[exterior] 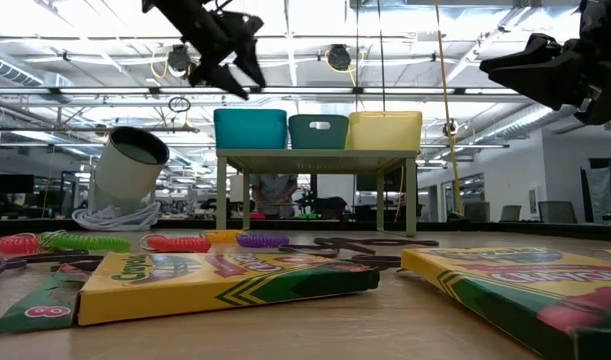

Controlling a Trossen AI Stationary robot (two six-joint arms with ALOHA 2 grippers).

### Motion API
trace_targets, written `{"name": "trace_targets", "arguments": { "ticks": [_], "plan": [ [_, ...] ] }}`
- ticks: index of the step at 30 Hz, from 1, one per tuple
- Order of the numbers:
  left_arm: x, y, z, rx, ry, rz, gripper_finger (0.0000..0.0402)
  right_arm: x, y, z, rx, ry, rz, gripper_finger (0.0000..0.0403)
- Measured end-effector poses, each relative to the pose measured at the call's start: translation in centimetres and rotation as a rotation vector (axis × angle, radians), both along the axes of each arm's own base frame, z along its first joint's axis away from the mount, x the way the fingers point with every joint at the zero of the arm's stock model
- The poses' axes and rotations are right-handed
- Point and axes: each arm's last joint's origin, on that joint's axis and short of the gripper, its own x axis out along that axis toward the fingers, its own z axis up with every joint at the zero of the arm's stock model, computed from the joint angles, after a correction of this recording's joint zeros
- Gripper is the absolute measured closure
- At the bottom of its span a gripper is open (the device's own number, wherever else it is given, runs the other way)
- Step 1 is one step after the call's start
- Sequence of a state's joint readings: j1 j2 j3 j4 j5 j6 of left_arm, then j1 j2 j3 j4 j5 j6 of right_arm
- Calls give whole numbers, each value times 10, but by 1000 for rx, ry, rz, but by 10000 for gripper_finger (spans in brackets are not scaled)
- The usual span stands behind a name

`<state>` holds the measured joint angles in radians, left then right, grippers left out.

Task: Pick & Place Office Desk Supplies
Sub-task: Put the purple rubber band into the blue bin on the shelf

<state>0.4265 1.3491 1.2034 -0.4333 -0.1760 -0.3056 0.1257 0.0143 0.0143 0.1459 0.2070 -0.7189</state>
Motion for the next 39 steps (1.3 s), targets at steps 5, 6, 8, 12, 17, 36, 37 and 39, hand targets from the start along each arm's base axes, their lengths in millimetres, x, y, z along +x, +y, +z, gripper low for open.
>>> {"name": "trace_targets", "arguments": {
  "ticks": [5, 6, 8, 12, 17, 36, 37, 39],
  "plan": [
    [13, -19, 2, 51, -44, -132, 149, 0, 0, 0, 0, 0, 0, 243],
    [16, -24, 2, 77, -59, -163, 149, 0, 0, 0, 0, 0, 0, 243],
    [21, -34, 4, 124, -83, -221, 149, 0, 0, 0, 17, -1, 2, 243],
    [29, -55, 10, 202, -113, -325, 149, 0, 0, 1, 210, -27, 27, 243],
    [34, -77, 14, 258, -127, -420, 149, -1, -2, 4, 579, -100, 27, 243],
    [-25, -121, -49, 286, -464, -343, 149, 4, -3, 4, 885, -148, -8, 236],
    [-31, -120, -53, 278, -474, -320, 149, 7, -3, 2, 886, -121, -20, 230],
    [-42, -119, -57, 271, -498, -281, 149, 12, -2, -4, 875, -49, -53, 213]
  ]
}}
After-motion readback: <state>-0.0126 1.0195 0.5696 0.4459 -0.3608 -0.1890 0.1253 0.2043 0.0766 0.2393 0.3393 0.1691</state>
